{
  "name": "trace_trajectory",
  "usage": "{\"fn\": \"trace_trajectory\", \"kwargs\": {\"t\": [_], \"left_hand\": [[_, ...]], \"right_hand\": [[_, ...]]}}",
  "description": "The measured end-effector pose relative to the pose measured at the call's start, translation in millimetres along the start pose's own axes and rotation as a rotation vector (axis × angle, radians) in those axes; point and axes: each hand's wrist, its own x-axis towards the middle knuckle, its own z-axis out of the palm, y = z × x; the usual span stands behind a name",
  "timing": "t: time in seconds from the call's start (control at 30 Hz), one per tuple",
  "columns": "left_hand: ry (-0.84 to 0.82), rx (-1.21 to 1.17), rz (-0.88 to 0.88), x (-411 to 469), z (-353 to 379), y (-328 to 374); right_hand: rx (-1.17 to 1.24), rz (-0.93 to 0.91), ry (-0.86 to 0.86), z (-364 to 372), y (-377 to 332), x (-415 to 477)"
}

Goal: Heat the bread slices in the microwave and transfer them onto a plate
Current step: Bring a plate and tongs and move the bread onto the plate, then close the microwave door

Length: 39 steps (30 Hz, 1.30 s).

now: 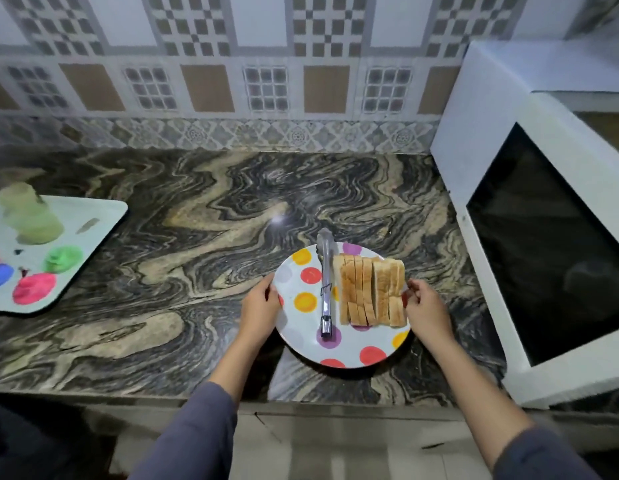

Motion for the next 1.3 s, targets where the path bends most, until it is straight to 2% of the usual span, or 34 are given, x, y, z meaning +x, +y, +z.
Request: {"fn": "trace_trajectory", "kwargs": {"t": [0.2, 0.43, 0.53, 0.6, 0.73, 0.83, 0.97, 1.13, 1.2, 1.3], "left_hand": [[-0.014, 0.06, 0.071, 5, 2, 0], [0.023, 0.118, -0.04, 4, 2, 7], [0.068, 0.138, -0.006, 4, 3, 28], [0.079, 0.092, 0.092, 6, 8, 56], [0.028, -0.115, 0.356, 13, 34, 132], [-0.091, -0.34, 0.567, 1, 59, 197], [-0.256, -0.493, 0.805, -27, 97, 272], [-0.43, -0.474, 0.962, -55, 151, 320], [-0.432, -0.444, 0.988, -59, 175, 326], [-0.312, -0.435, 1.056, -64, 208, 331]], "right_hand": [[-0.14, 0.017, -0.024, -7, -7, -2], [-0.153, 0.054, 0.132, -6, -15, -26], [-0.138, 0.069, 0.144, -24, -25, -37], [-0.097, -0.026, 0.223, -43, -35, -45], [0.038, -0.463, 0.511, -89, -68, -73], [-0.051, -0.701, 0.804, -126, -79, -95], [-0.228, -0.687, 1.05, -166, -71, -113], [-0.36, -0.548, 1.099, -193, -32, -113], [-0.331, -0.571, 1.073, -205, -14, -108], [-0.294, -0.596, 1.069, -225, 11, -99]]}}
